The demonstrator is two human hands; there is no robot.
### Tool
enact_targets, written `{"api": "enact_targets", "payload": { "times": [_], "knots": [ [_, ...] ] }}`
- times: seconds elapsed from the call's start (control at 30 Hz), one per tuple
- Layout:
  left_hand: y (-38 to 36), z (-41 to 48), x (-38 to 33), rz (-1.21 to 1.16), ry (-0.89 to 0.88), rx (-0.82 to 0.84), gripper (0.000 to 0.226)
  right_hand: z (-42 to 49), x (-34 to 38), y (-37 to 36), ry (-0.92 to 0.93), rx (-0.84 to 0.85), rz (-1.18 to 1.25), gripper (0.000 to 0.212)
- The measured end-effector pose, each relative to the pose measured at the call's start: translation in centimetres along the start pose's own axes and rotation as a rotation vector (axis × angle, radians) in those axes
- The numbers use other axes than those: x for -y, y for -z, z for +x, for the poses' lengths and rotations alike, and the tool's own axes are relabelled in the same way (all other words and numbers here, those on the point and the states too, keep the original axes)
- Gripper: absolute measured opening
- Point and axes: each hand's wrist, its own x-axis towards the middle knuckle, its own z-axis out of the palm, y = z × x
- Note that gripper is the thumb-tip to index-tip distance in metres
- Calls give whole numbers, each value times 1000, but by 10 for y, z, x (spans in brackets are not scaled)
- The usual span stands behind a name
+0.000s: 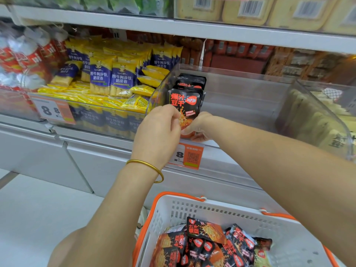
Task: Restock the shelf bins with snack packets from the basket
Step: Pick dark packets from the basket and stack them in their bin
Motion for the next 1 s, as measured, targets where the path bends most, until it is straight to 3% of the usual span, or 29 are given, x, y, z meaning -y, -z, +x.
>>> {"api": "enact_targets", "payload": {
  "times": [0.23,0.4,0.6,0.77,0.83,0.9,1.0],
  "knots": [
    [0,-1,0,-10,-17,-13,16,2,-2,0,-16,12,-9,32],
    [0,0,1,-10,-30,-18,16,3,-3,-1,-13,23,-32,47],
    [-1,0,4,-77,-100,-119,15,-6,0,5,2,29,-106,48],
    [18,-11,-9,-181,-212,-262,11,-61,9,47,283,-169,-305,37],
    [24,-22,-24,-347,-193,-145,15,-105,-2,68,445,-260,-234,38],
    [20,-43,-34,-443,-154,148,17,-152,-29,78,560,-214,-97,29],
    [-5,-76,-30,-128,-185,670,16,-178,-96,63,485,83,-13,14]
  ]
}}
